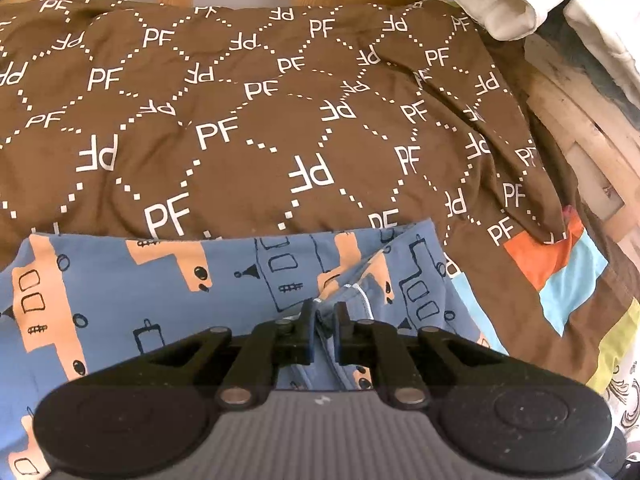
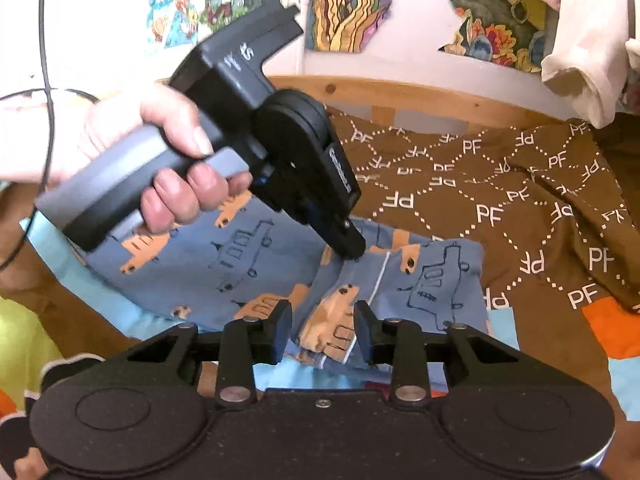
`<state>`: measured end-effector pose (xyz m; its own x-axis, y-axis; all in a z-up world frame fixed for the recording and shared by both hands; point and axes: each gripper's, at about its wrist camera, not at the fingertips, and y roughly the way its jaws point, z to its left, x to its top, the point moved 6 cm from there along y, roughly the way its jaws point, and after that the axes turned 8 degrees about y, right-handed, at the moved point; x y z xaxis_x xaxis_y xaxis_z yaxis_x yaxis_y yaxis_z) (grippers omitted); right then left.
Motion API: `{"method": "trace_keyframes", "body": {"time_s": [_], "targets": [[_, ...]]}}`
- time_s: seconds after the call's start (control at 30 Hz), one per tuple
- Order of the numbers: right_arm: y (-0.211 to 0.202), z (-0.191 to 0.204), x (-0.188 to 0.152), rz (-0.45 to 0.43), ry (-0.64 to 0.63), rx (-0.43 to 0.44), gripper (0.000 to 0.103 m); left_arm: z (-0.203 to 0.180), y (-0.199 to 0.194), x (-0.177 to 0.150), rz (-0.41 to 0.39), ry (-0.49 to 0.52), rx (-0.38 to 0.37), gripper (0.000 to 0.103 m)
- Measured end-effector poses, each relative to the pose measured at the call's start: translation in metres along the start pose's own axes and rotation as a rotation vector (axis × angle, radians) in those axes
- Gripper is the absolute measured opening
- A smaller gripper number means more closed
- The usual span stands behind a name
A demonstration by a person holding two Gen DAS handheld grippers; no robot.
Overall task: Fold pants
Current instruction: 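Hold the folded waistband edge with both grippers close together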
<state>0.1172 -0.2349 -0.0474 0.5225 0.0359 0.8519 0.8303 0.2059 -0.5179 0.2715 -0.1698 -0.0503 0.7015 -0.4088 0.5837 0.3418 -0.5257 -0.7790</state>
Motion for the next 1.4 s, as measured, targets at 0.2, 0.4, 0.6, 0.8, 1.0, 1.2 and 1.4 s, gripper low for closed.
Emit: {"method": "trace_keyframes", "body": {"time_s": [0.2,0.4,0.6,0.8,1.0,1.2,1.4], "targets": [[0.006,0.006,-0.007,0.039,-0.054,-0.001,0.014,0.001,-0.001,0.0,0.003,-0.018,0.006,0.002],[-0.001,0.006,-0.002,0.021,-0.026,0.032,0.005,0.005,-0.006,-0.001,0.005,-0.055,-0.002,0.002],[-0.006,0.009,0.003,0.01,-0.011,0.086,0.005,0.013,-0.016,-0.004,-0.007,-0.052,-0.003,0.002],[-0.007,0.013,-0.003,0.003,-0.053,0.075,0.025,0.037,-0.016,-0.017,0.003,-0.147,-0.023,0.007],[-0.001,0.018,-0.007,0.013,-0.109,0.026,0.043,0.045,-0.013,-0.024,-0.002,-0.213,-0.064,0.045],[0.006,0.016,-0.013,0.034,-0.124,-0.02,0.042,0.03,0.008,-0.016,0.024,-0.179,-0.073,0.042],[0.007,0.008,-0.013,0.042,-0.074,-0.023,0.034,0.021,0.018,-0.013,0.06,-0.159,-0.015,0.024]]}}
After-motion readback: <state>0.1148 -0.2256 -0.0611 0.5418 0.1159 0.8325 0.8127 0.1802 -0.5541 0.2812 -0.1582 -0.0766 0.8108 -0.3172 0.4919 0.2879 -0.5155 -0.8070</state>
